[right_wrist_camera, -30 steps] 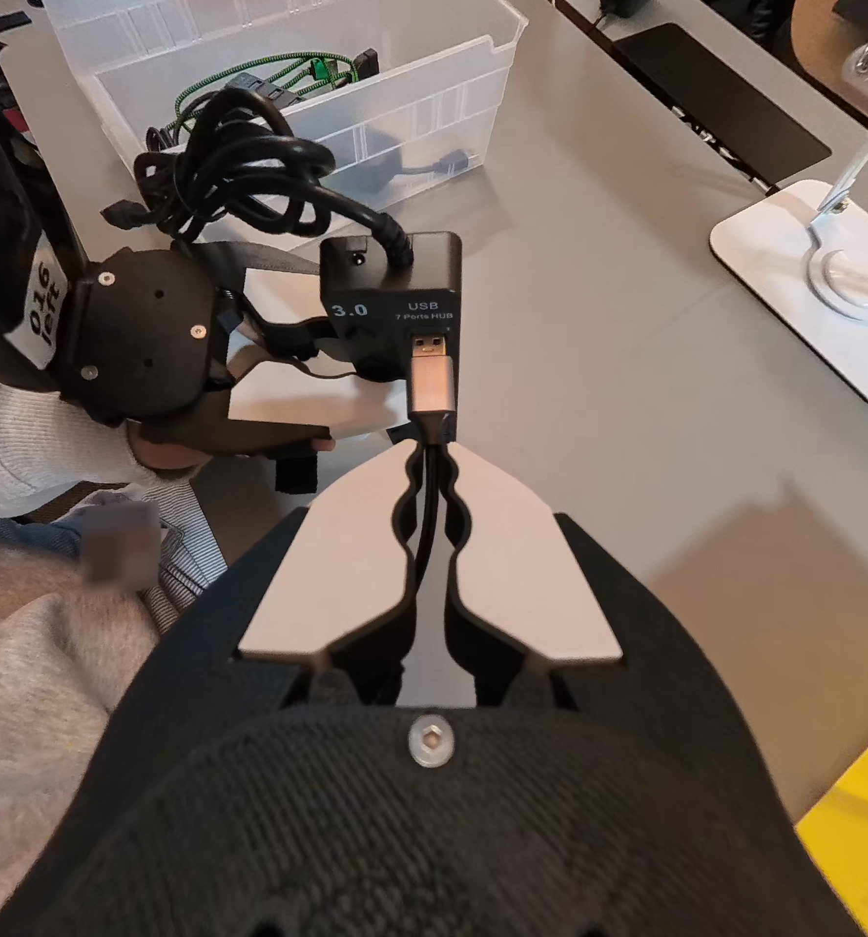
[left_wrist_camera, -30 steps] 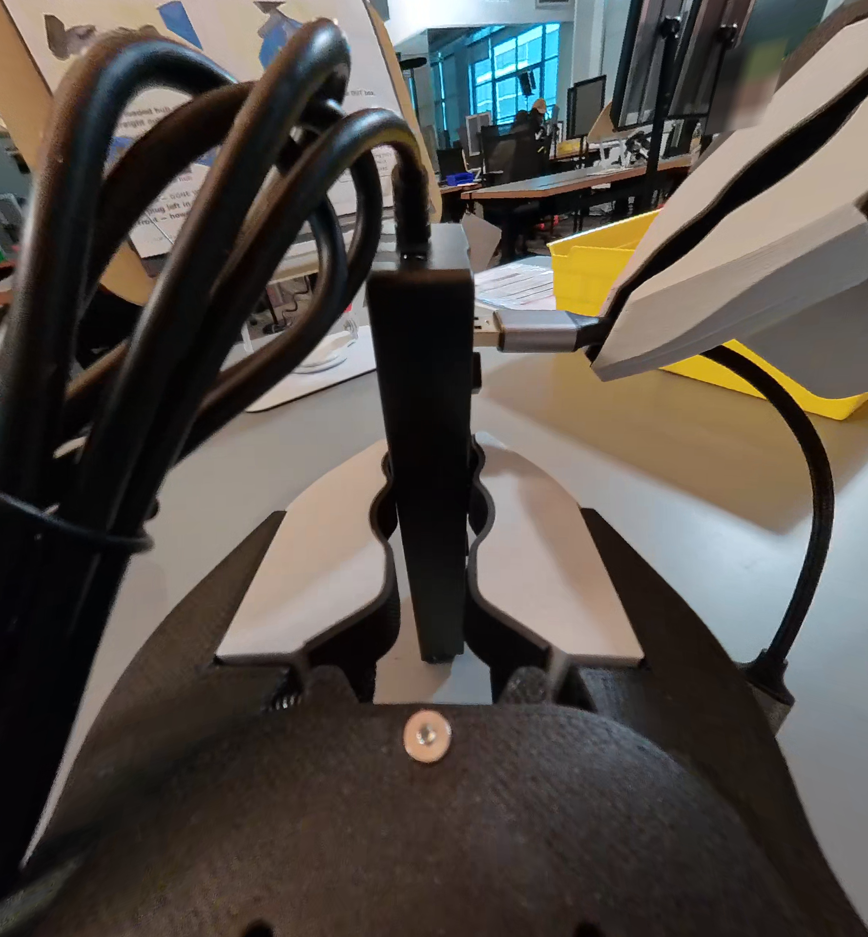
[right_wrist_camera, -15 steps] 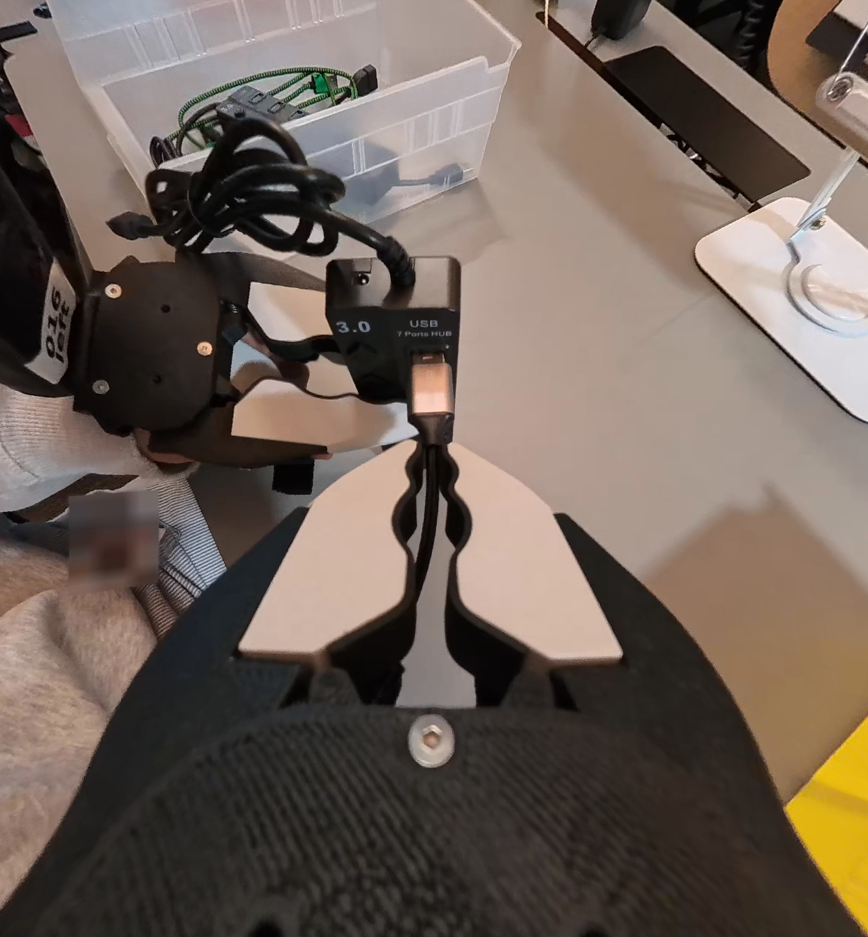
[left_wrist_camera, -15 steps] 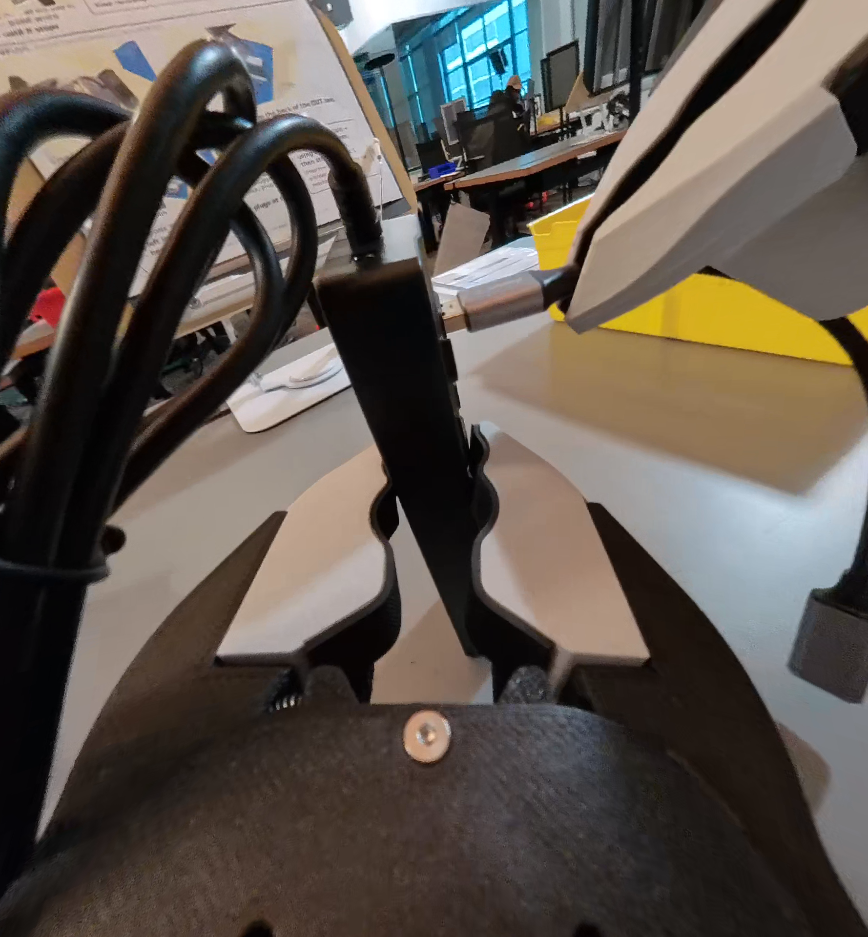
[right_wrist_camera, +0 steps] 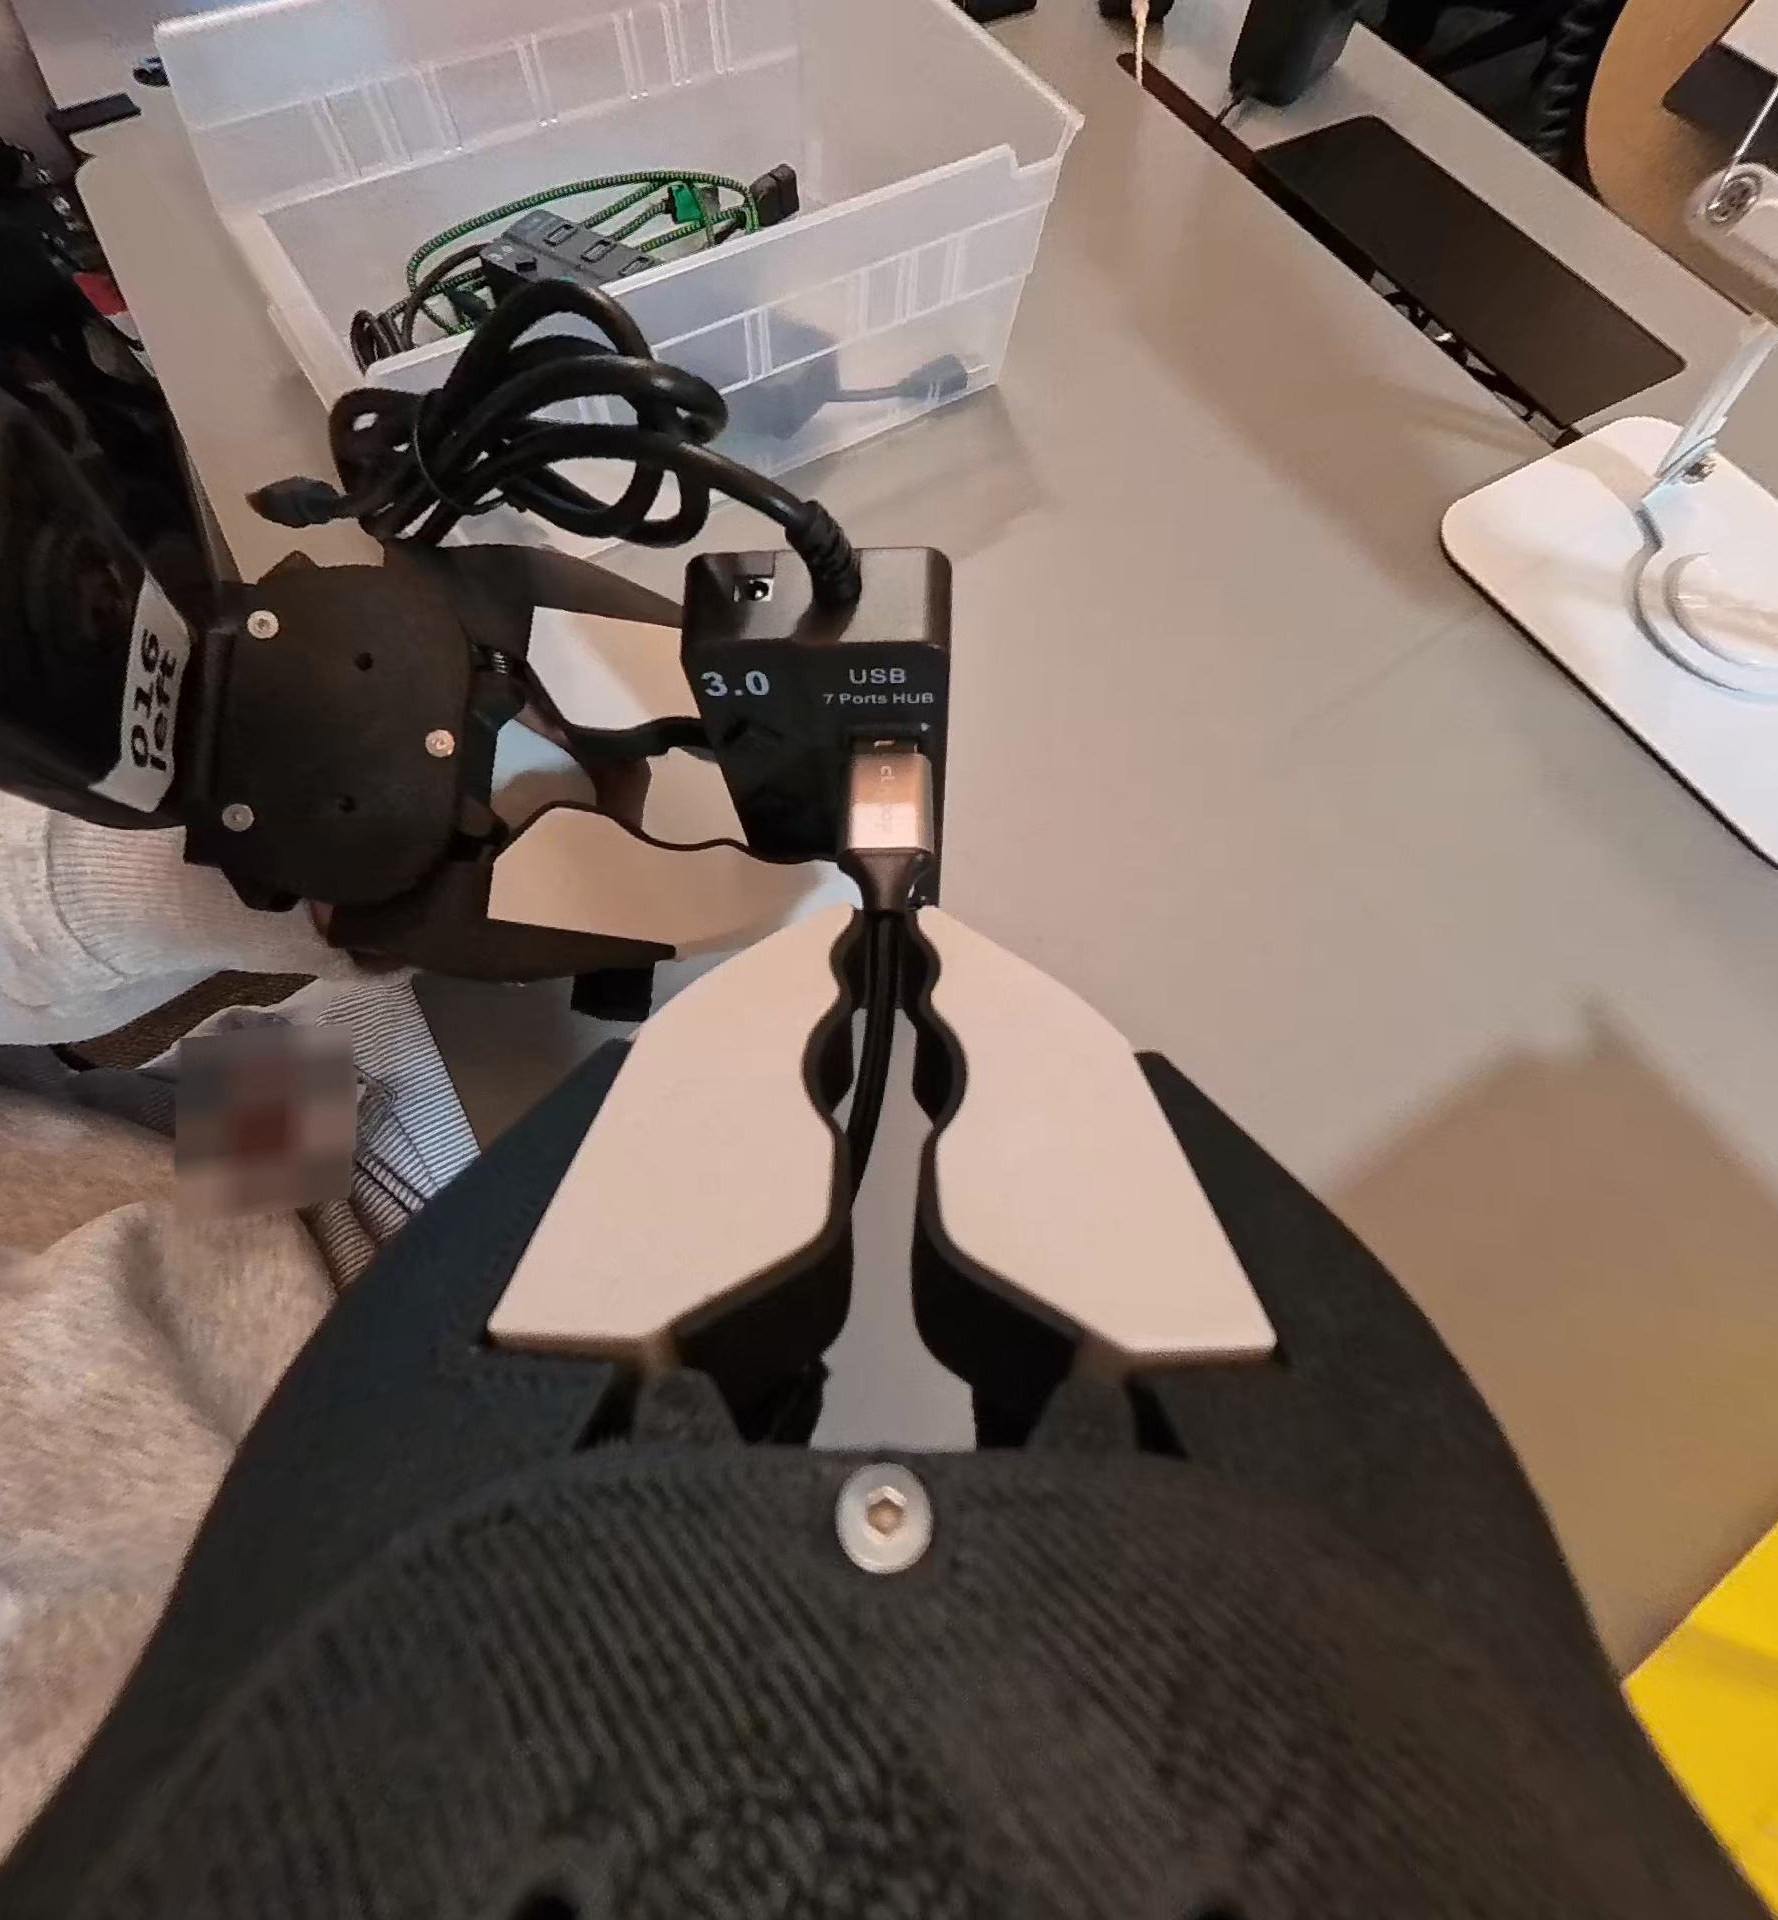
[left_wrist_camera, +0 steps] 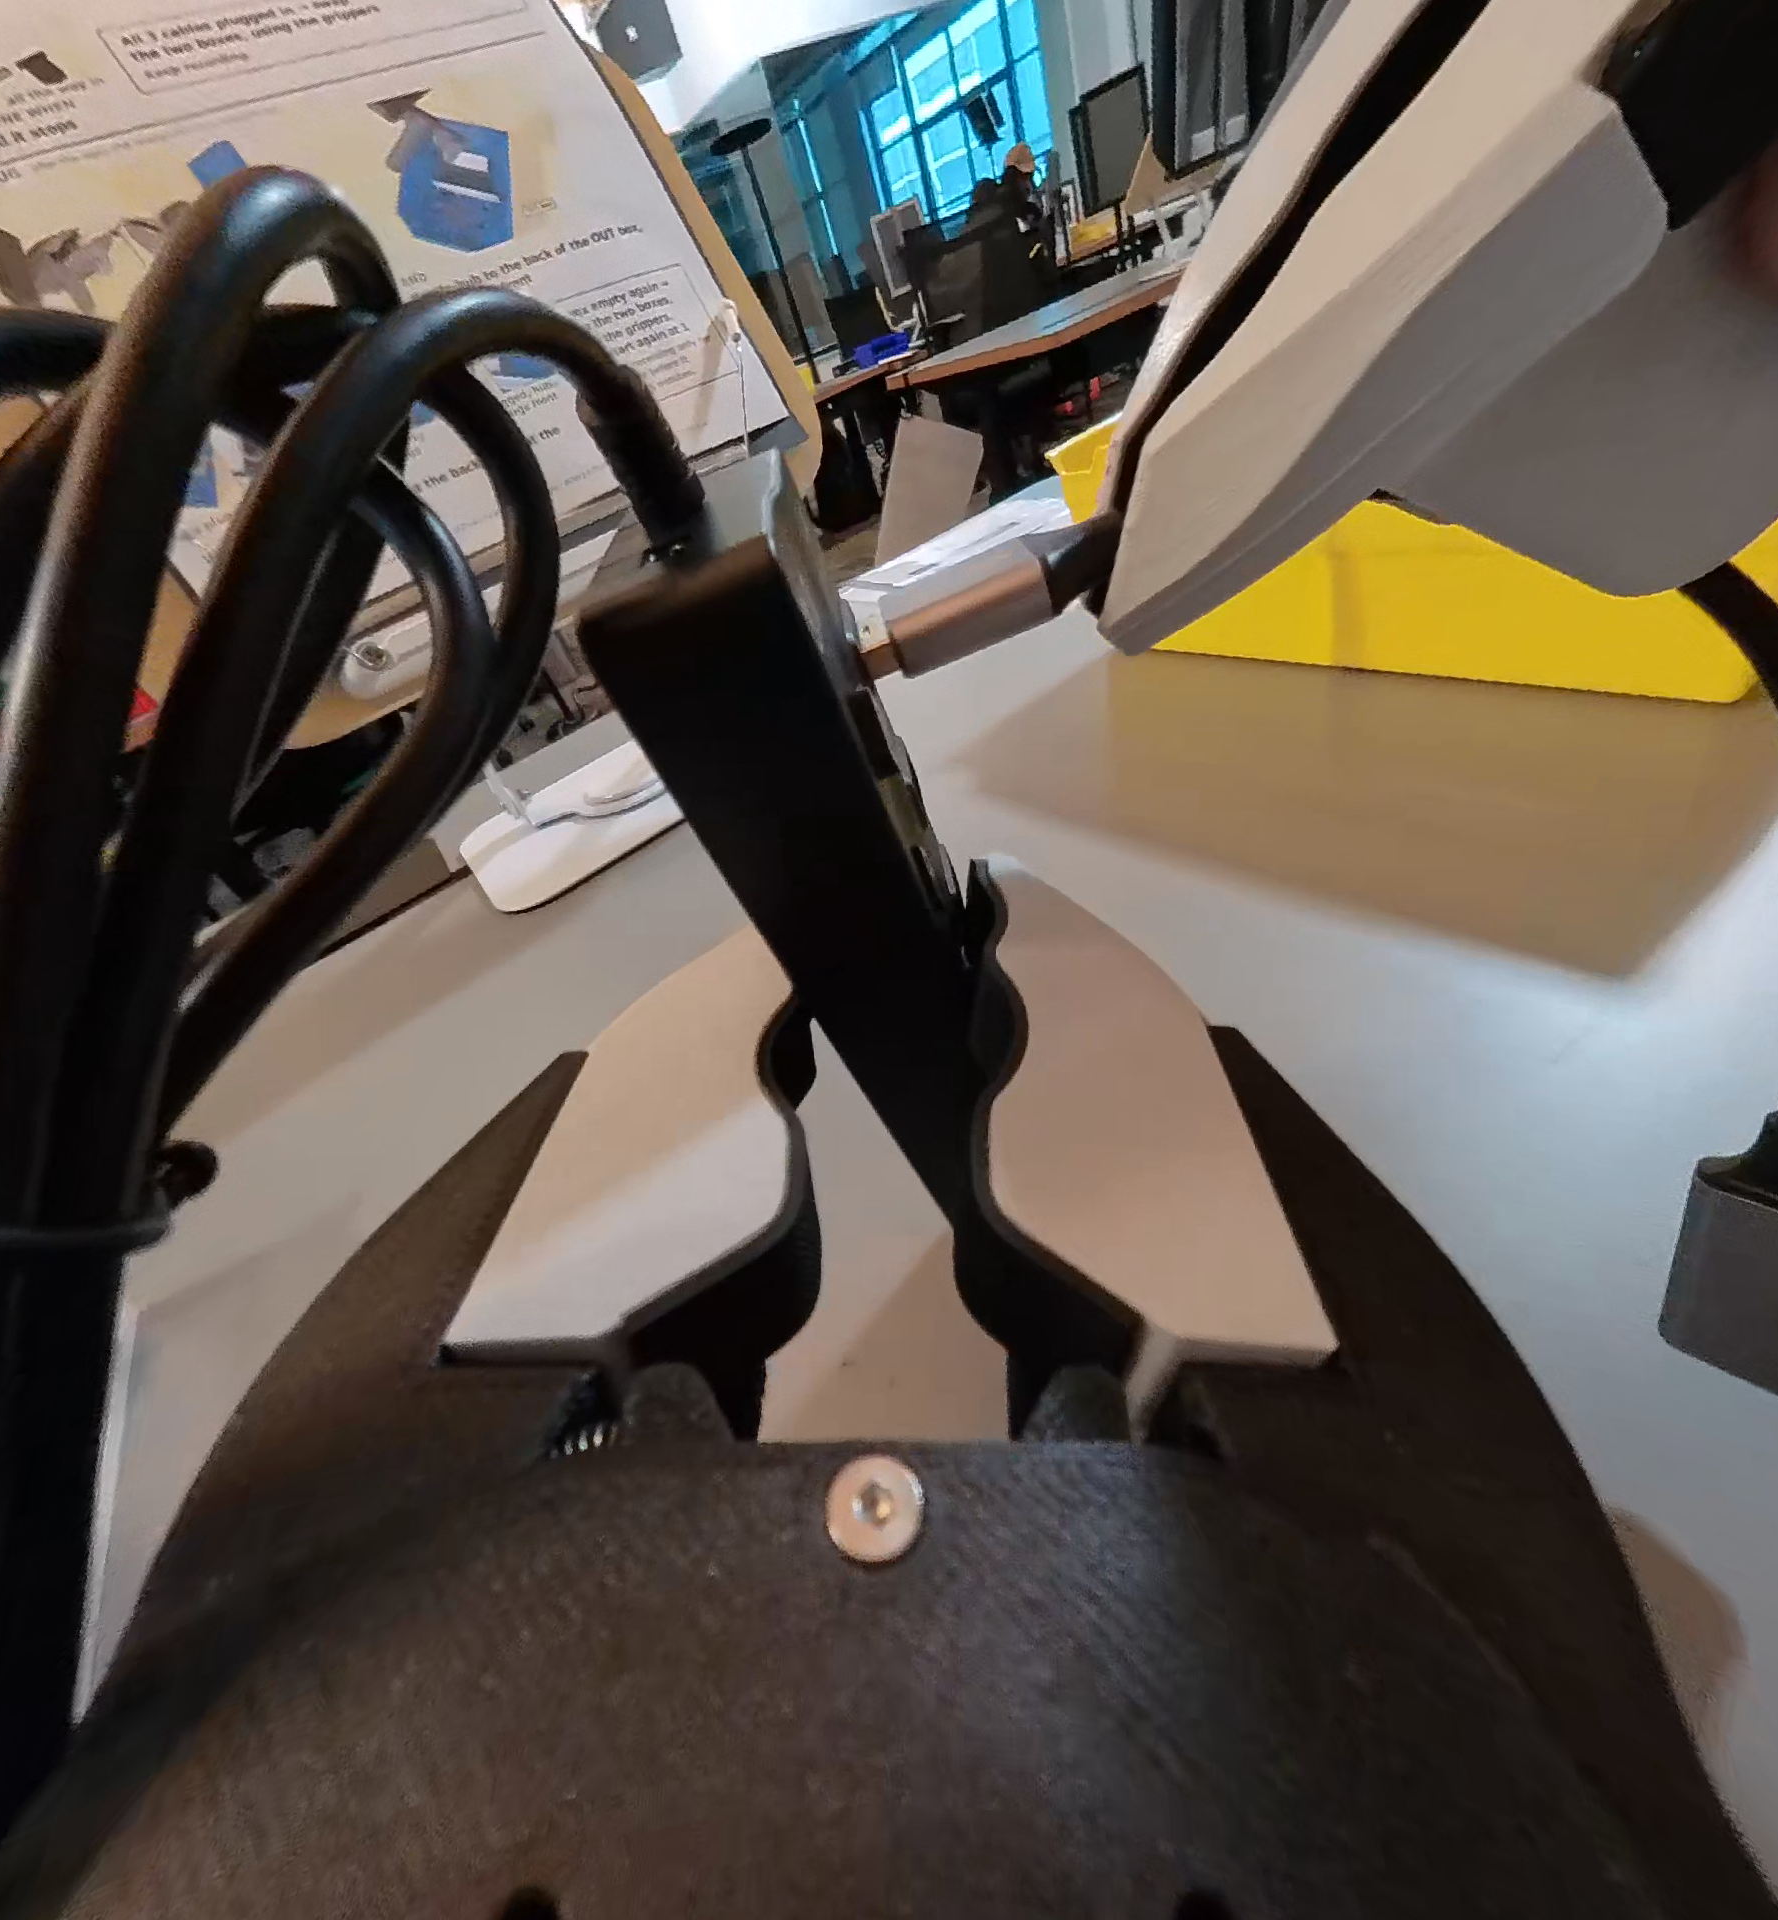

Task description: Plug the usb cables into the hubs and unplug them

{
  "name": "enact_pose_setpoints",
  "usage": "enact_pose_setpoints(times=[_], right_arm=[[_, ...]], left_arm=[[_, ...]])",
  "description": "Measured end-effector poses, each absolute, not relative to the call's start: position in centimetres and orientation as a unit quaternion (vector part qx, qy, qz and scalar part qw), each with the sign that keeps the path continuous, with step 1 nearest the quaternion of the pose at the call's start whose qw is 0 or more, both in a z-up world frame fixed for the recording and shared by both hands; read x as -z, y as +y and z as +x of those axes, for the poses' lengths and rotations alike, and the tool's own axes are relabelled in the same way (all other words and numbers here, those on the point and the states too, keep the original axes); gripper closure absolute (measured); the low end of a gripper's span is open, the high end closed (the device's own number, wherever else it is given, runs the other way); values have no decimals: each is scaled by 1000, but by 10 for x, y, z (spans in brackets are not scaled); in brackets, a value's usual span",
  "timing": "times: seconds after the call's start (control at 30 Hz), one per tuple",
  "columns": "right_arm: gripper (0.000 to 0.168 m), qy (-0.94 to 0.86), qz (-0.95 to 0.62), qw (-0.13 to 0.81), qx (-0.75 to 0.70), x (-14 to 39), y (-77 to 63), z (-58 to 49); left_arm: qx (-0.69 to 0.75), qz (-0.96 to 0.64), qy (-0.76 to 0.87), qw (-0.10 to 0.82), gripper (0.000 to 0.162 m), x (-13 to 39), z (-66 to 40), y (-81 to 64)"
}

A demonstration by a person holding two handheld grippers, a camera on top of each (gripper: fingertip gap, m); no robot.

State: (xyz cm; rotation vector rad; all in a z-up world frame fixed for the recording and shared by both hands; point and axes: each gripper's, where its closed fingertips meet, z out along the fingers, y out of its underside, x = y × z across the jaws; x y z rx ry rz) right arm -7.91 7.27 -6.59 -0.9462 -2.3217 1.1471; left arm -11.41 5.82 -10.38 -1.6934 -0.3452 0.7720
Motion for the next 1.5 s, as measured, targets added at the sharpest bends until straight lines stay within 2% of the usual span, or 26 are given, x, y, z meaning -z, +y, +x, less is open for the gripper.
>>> enact_pose_setpoints(times=[0.37, 0.7, 0.87, 1.03, 1.33, 1.5], right_arm=[[162, -835, -325, 186, -403, 68, 73, -77], [162, -825, -316, 156, -443, 55, 70, -72], [162, -828, -304, 179, -436, 55, 69, -74], [161, -815, -313, 179, -454, 46, 71, -76], [161, -822, -316, 207, -427, 55, 72, -80], [162, -830, -301, 233, -407, 59, 69, -81]], left_arm=[[-373, -736, -107, 555, 129, 103, -112, 59], [-347, -736, -79, 577, 127, 101, -101, 66], [-253, -721, -103, 637, 124, 104, -96, 72], [-234, -716, -63, 655, 114, 101, -83, 77], [-81, -658, -152, 733, 114, 82, -87, 67], [-50, -641, -192, 741, 130, 82, -97, 60]])
